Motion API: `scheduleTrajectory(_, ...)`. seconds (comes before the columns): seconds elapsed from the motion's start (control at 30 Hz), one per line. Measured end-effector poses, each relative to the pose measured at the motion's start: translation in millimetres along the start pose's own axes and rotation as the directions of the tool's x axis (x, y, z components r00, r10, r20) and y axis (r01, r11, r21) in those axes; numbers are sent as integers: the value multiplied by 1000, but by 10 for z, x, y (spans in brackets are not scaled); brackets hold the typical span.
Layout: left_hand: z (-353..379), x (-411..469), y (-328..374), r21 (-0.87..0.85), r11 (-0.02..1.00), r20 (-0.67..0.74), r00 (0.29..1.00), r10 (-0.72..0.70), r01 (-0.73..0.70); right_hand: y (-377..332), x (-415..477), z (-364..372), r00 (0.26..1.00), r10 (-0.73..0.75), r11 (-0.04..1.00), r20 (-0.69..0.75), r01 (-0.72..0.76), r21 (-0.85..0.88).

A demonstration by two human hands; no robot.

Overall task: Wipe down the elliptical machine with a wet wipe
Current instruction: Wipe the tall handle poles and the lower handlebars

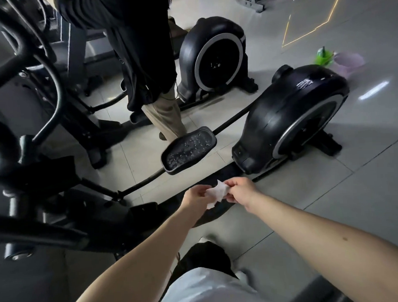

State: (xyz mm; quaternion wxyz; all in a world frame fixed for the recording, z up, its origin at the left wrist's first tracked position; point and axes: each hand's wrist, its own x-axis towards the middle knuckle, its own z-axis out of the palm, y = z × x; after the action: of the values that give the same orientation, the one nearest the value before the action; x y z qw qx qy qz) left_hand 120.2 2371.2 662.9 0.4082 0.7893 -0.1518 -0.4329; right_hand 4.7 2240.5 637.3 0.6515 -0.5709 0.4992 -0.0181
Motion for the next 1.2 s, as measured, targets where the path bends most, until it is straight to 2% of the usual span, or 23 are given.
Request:
scheduleTrajectory(0.23,-67,700,340,-109,990,17,995,-93,95,-532,526,-77,1000,-25,998,12,25,-61)
scheduleTrajectory(0.43,-314,1112,601,-284,956,24,997,-67,71,-1117,1017,-32,998,-51,978,41,58,-202)
scheduleTrajectory(0.57,-530,1303,608,-251,967,-73,996,-49,29,-1454,1266,146,993,-62,970,98,83,-230)
scheduleTrajectory(0.7,-752,1362,616,-262,965,-215,974,-66,7,-1716,1449,482,969,14,982,248,33,-185)
scheduleTrajectory(0.83,-926,1395,463,-403,915,-331,929,-164,18,-1829,1597,803,923,5,929,385,138,-344)
scheduleTrajectory(1.0,-1046,1367,333,-555,832,-440,847,-298,4,-1934,1751,1143,830,11,811,558,319,-491)
scheduleTrajectory(1.13,-1109,1276,493,-625,780,-490,774,-401,9,-2205,1816,1307,717,42,692,696,482,-537)
scheduleTrajectory(1.2,-1140,1221,619,-650,760,-541,699,-468,5,-2362,1846,1364,637,52,626,769,579,-522)
